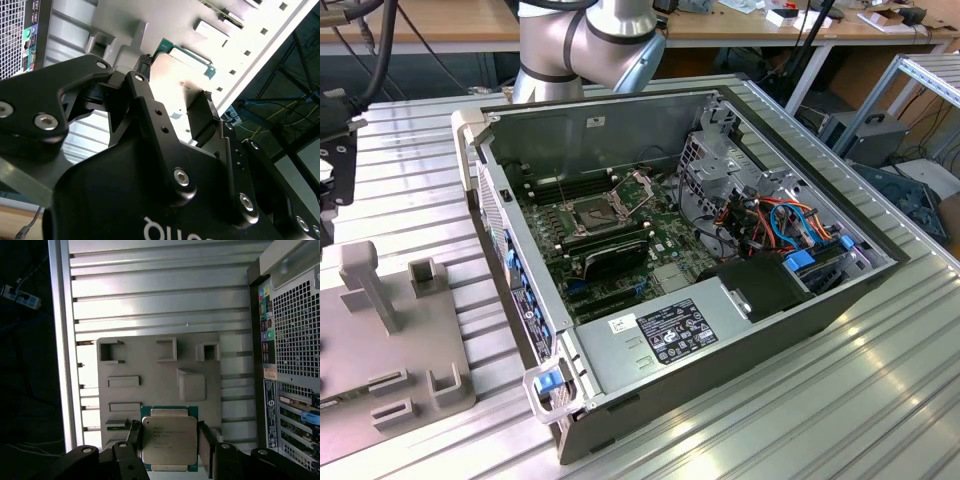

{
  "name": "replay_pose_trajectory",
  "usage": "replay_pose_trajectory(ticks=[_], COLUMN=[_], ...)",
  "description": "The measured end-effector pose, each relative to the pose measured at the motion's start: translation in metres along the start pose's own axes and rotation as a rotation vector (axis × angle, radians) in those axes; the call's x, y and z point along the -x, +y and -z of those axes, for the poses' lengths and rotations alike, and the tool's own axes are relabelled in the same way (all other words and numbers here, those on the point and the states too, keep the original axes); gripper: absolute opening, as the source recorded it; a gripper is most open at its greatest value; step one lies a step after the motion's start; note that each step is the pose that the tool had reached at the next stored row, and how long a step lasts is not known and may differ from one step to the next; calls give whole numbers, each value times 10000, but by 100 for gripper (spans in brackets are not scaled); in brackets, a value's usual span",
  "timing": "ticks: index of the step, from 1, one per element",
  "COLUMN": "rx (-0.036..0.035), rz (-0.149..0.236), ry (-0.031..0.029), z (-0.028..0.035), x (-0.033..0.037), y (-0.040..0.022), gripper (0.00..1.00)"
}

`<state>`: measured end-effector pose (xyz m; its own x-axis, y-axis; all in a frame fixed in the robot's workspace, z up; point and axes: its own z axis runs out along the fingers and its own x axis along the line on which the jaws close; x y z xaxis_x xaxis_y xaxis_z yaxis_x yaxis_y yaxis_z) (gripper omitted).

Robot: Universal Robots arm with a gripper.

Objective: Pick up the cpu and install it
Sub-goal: 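Pick up the cpu and move it towards the insertion slot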

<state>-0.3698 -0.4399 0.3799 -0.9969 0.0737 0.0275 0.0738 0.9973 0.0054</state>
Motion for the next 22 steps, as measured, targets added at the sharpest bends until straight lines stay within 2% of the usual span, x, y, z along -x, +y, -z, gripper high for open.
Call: replay_pose_trajectory(ticks=[8, 15, 22], rx=[-1, 0, -1], rz=[-1, -1, 0], ry=[0, -1, 0], z=[3, 6, 8], x=[95, 214, 283], y=[7, 16, 21], gripper=[55, 55, 55])
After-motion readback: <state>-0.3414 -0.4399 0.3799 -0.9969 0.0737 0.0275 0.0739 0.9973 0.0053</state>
